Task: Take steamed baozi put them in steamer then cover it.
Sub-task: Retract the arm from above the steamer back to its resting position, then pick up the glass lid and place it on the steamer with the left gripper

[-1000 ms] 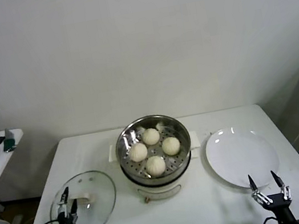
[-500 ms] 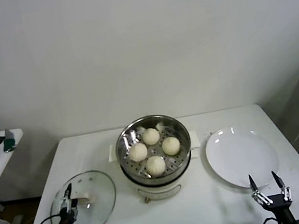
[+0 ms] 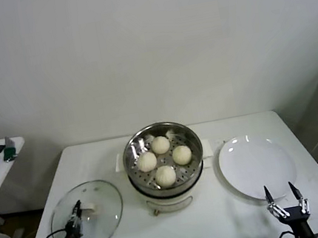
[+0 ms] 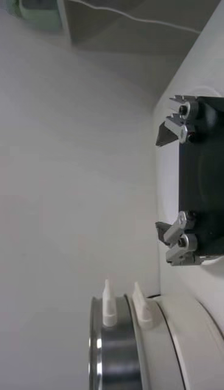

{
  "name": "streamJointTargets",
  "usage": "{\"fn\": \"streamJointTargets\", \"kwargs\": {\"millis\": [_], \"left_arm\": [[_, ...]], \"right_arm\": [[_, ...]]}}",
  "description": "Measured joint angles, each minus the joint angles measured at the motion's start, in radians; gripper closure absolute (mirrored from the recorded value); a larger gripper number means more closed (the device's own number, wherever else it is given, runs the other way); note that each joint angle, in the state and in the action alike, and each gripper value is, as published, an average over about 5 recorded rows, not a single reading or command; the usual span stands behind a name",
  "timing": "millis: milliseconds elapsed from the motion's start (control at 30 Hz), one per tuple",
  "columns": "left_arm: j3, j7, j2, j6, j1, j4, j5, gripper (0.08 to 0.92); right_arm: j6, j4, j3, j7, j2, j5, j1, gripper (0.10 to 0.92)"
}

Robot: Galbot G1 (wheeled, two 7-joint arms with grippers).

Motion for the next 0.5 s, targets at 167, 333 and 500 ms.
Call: {"fn": "streamJointTargets", "kwargs": {"millis": [167,333,500], "left_arm": [[-0.002,0.003,0.005,0.010,0.009,-0.020,-0.011,0.860],[-0.009,0.024,0.025,0.033,0.029,-0.083,-0.049,0.863],[-0.015,0.078,0.070,0.086,0.055,-0.198,-0.131,0.863]], "right_arm": [[-0.006,0.011,0.004,0.000,0.005,-0.008,-0.001,0.203],[-0.025,0.027,0.013,0.012,0.009,-0.028,-0.008,0.203],[-0.055,0.043,0.017,0.029,0.005,-0.051,-0.015,0.203]]}}
